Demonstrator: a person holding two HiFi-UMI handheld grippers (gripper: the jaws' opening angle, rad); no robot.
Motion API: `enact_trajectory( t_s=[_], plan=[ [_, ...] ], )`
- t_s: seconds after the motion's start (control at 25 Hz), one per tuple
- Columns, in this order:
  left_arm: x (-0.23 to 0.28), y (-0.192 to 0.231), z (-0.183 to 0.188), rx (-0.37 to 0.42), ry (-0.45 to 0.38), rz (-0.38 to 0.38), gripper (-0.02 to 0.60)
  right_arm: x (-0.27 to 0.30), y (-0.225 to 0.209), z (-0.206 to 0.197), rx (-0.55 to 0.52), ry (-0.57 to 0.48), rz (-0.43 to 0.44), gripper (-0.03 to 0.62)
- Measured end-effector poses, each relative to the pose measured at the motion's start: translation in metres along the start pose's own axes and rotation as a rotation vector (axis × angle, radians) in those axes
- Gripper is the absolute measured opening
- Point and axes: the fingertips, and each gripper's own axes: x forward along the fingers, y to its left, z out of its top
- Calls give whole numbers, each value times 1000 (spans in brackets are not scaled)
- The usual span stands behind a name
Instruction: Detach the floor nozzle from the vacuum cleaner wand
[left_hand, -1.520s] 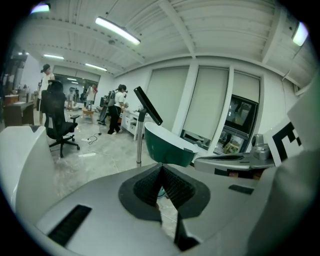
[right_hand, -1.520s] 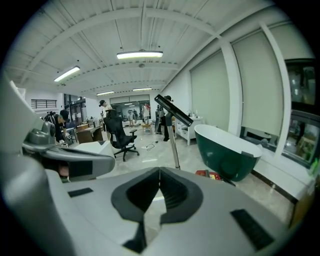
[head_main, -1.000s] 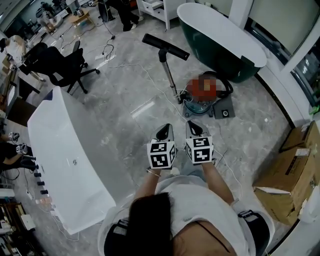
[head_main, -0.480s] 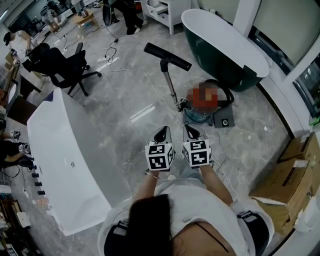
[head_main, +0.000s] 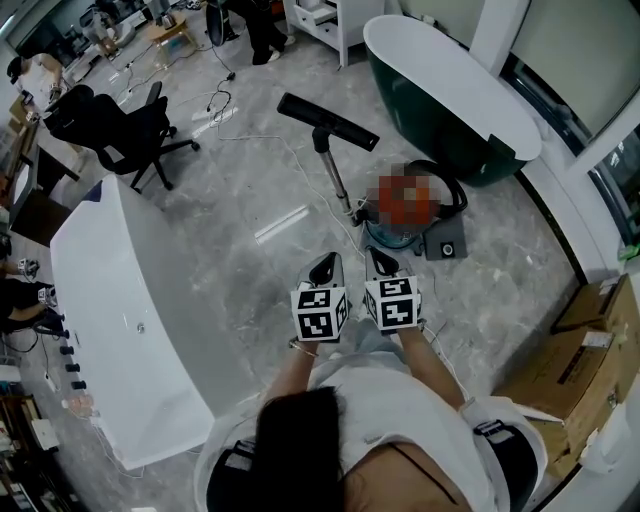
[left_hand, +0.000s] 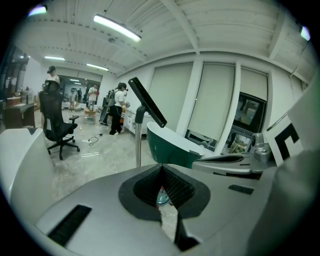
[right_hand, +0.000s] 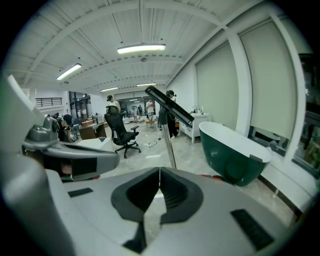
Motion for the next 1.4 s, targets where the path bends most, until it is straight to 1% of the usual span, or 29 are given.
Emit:
enact_trajectory(
  t_s=[0.2, 0.56, 1.24, 1.4],
  plan=[
    [22, -1, 11, -17, -1, 11, 3, 14, -20, 10, 7, 0, 5, 15],
    [57, -4, 33, -21, -9, 42, 3, 41, -46, 32, -6, -12, 45, 15],
    [106, -17, 55, -28, -21, 94, 3, 73, -91, 54, -29, -30, 103, 15],
    [118, -20, 55, -44, -22, 107, 3, 79, -100, 55, -41, -29, 123, 15]
  ],
)
